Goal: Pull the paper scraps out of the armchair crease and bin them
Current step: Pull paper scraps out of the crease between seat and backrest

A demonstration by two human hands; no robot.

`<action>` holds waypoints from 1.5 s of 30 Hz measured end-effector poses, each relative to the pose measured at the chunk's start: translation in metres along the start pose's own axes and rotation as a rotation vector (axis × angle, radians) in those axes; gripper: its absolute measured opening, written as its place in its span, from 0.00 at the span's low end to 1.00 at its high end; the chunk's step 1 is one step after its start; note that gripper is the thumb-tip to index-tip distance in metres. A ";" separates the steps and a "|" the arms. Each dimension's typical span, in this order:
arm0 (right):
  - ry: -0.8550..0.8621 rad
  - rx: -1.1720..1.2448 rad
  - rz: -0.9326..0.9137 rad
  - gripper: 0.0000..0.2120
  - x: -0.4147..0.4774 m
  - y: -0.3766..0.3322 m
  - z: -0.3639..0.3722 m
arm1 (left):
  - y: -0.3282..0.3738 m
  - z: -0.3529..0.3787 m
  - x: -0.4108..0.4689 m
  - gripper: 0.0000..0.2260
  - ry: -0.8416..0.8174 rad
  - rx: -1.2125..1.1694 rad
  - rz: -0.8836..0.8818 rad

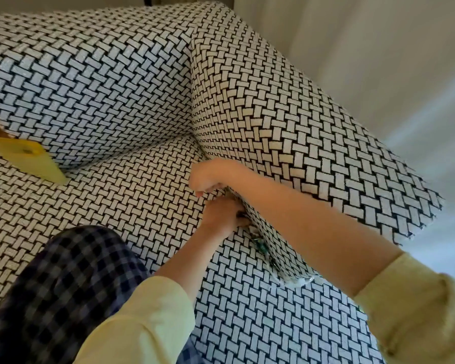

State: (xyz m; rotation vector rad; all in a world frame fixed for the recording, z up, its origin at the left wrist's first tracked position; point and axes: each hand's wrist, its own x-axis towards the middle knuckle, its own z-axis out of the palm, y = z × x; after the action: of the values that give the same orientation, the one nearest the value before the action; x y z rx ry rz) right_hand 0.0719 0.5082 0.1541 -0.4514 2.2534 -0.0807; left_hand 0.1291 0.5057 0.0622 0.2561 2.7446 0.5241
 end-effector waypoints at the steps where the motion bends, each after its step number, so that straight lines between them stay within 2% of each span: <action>1: -0.005 0.007 -0.004 0.12 0.002 0.001 0.008 | 0.001 0.000 -0.002 0.13 0.004 -0.020 0.012; 6: 0.084 -0.067 -0.043 0.13 -0.001 0.000 0.026 | -0.005 -0.002 -0.009 0.13 0.025 -0.132 0.043; 10: 0.176 0.160 -0.087 0.11 -0.017 -0.002 0.005 | -0.014 -0.005 -0.009 0.13 -0.047 -0.238 0.087; 13: 0.311 0.643 0.021 0.06 -0.013 0.014 0.010 | -0.031 -0.005 -0.011 0.12 -0.050 -0.308 0.017; 14: 0.314 0.805 0.076 0.09 -0.012 0.020 0.020 | -0.035 -0.005 -0.013 0.11 -0.025 -0.381 -0.017; 16: 0.264 1.127 0.117 0.10 -0.009 0.039 0.049 | -0.042 -0.009 -0.018 0.07 0.027 -0.543 -0.064; 19: 0.194 1.571 0.106 0.09 -0.010 0.062 0.090 | -0.048 -0.010 -0.020 0.11 0.049 -0.613 -0.119; 24: 0.197 2.040 0.205 0.13 -0.010 0.062 0.119 | -0.047 -0.005 -0.023 0.12 0.025 -0.578 -0.120; 28: 0.239 2.202 0.315 0.14 -0.007 0.059 0.130 | -0.050 -0.002 -0.026 0.10 0.018 -0.694 -0.145; 31: 0.290 2.171 0.307 0.12 -0.011 0.054 0.126 | -0.049 0.000 -0.030 0.08 -0.024 -0.799 -0.163; 36: 0.388 2.058 0.271 0.11 -0.016 0.044 0.120 | -0.037 0.004 -0.033 0.08 -0.168 -1.133 -0.321; 39: 0.516 1.600 0.316 0.11 -0.012 0.037 0.119 | -0.027 0.000 -0.036 0.11 -0.238 -1.447 -0.424; 42: 0.684 1.140 0.241 0.12 -0.015 0.029 0.126 | -0.023 0.002 -0.036 0.14 -0.273 -1.631 -0.411; 45: 0.749 0.854 0.109 0.12 -0.022 0.022 0.136 | -0.018 0.010 -0.034 0.17 -0.171 -1.711 -0.462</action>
State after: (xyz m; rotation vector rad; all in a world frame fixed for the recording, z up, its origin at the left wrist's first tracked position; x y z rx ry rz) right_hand 0.1799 0.5490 0.0752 0.2119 2.6410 -1.2726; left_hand 0.1619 0.4842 0.0558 -0.6667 1.2724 2.1320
